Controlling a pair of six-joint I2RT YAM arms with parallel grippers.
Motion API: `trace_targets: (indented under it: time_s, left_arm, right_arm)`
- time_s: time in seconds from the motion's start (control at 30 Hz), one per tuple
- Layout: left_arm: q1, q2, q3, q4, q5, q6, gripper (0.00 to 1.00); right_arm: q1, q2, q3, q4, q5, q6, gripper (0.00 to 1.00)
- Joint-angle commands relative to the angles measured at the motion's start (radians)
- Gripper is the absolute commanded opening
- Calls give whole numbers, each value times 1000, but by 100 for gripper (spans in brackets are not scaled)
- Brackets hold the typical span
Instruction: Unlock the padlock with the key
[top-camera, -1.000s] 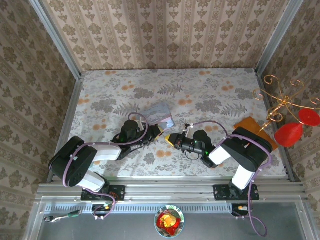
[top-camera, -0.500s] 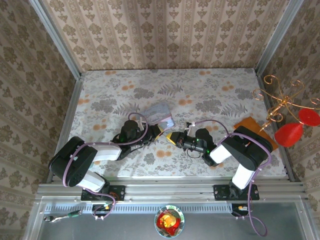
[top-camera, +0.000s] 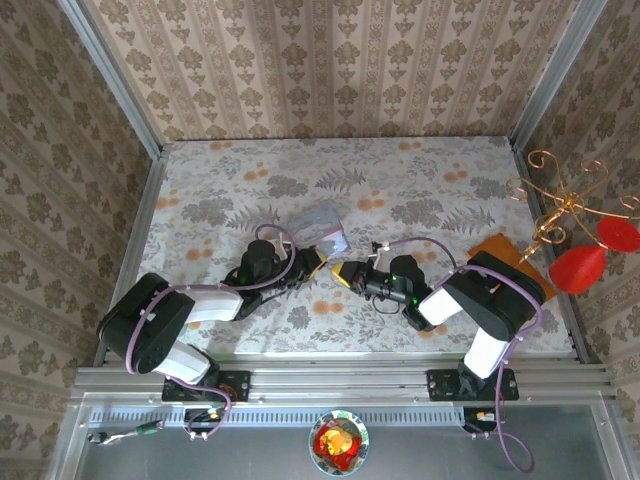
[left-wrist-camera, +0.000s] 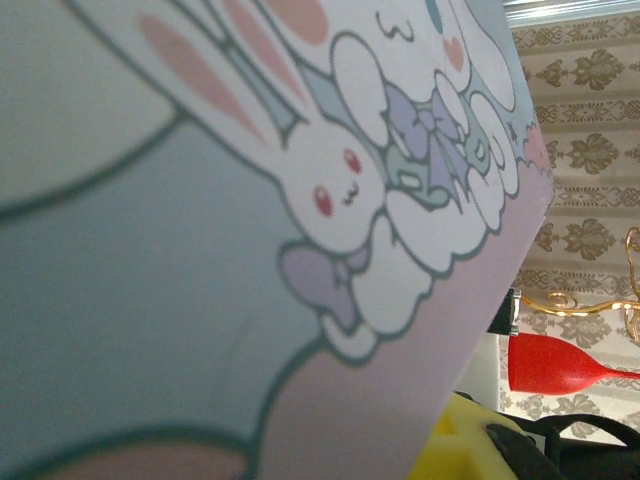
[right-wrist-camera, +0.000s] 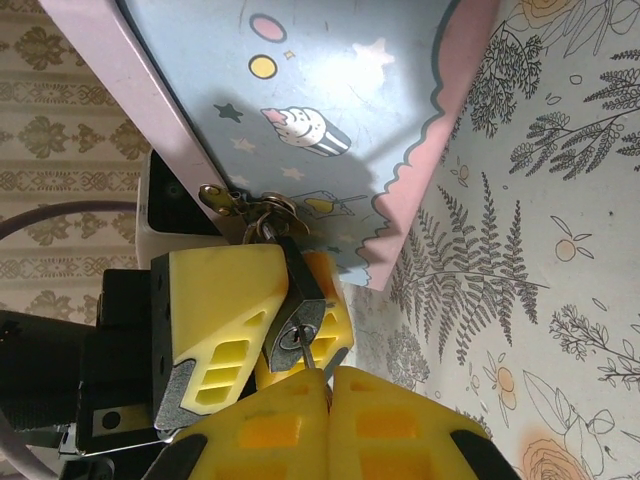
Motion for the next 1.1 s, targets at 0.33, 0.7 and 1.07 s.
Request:
trace_targets:
  time_s: [0.33, 0.7, 1.07]
  left_arm:
    - [-49, -19, 25, 99, 66, -36, 0]
    - [-61, -7, 36, 105, 66, -36, 0]
    - [-93, 21, 50, 121, 58, -46, 0]
  right_arm:
    - [2, 65, 86, 18, 12, 43, 0]
    - [6, 45, 125, 17, -8, 80, 0]
    - [-2, 48, 161, 13, -16, 109, 0]
